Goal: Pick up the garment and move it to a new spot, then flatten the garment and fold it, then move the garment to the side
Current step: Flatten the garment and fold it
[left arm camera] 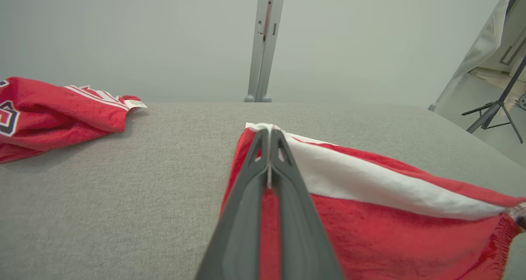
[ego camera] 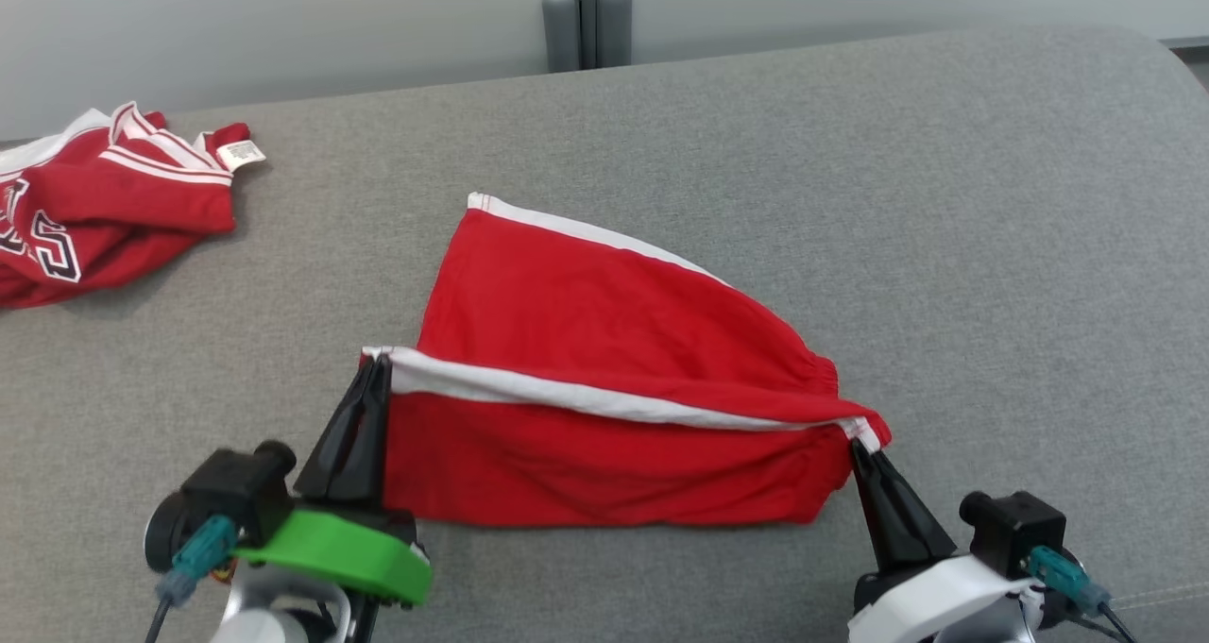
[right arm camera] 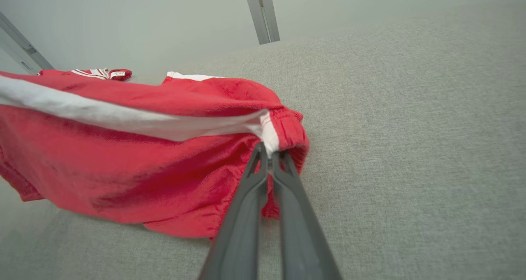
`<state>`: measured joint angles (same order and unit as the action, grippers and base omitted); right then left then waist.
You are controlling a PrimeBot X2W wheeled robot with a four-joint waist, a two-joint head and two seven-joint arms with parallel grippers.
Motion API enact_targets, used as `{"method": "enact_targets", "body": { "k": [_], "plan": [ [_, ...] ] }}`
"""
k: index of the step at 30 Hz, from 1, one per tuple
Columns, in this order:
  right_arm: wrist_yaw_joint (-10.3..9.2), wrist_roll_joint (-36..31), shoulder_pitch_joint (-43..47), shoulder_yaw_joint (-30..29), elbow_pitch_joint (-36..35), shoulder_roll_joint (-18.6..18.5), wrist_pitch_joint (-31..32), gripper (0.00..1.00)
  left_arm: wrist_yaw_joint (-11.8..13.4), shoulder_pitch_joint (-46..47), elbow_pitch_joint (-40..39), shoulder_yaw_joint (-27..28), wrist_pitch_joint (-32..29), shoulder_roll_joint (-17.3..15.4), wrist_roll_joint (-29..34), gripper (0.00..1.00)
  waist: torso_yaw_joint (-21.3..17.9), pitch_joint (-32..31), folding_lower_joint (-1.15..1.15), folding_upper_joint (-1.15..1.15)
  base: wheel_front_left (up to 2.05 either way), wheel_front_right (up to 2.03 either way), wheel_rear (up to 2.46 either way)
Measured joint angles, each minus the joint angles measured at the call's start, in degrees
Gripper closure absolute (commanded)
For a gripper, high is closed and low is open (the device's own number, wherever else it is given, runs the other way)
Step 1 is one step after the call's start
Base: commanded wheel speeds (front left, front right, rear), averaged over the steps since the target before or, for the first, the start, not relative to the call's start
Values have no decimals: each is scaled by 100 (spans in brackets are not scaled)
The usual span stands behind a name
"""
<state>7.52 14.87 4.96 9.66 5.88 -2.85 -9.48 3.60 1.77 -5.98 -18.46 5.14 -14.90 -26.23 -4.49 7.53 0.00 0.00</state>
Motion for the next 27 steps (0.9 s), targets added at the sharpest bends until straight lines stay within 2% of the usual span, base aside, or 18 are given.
{"method": "enact_targets", "body": {
  "k": [5, 9, 15, 27],
  "plan": [
    [0, 76, -573, -40, 444, 3, -137, 100, -261, 1095, 1101, -146, -38, 126, 126, 100, -130, 224, 0, 0, 0, 0, 0],
    [0, 133, -977, -27, 754, 0, -250, 100, -360, 1890, 2058, -138, 15, 229, 143, 100, -250, 433, 0, 0, 0, 0, 0],
    [0, 371, -1695, 189, 1287, 0, -422, 100, -409, 2981, 3444, -105, 205, 349, 238, 100, -473, 800, 0, 0, 0, 0, 0],
    [1, 773, -2680, 548, 2024, 2, -550, 100, -432, 4465, 5356, -175, 374, 517, 369, 100, -830, 1394, 0, 0, 0, 0, 0]
  ]
}}
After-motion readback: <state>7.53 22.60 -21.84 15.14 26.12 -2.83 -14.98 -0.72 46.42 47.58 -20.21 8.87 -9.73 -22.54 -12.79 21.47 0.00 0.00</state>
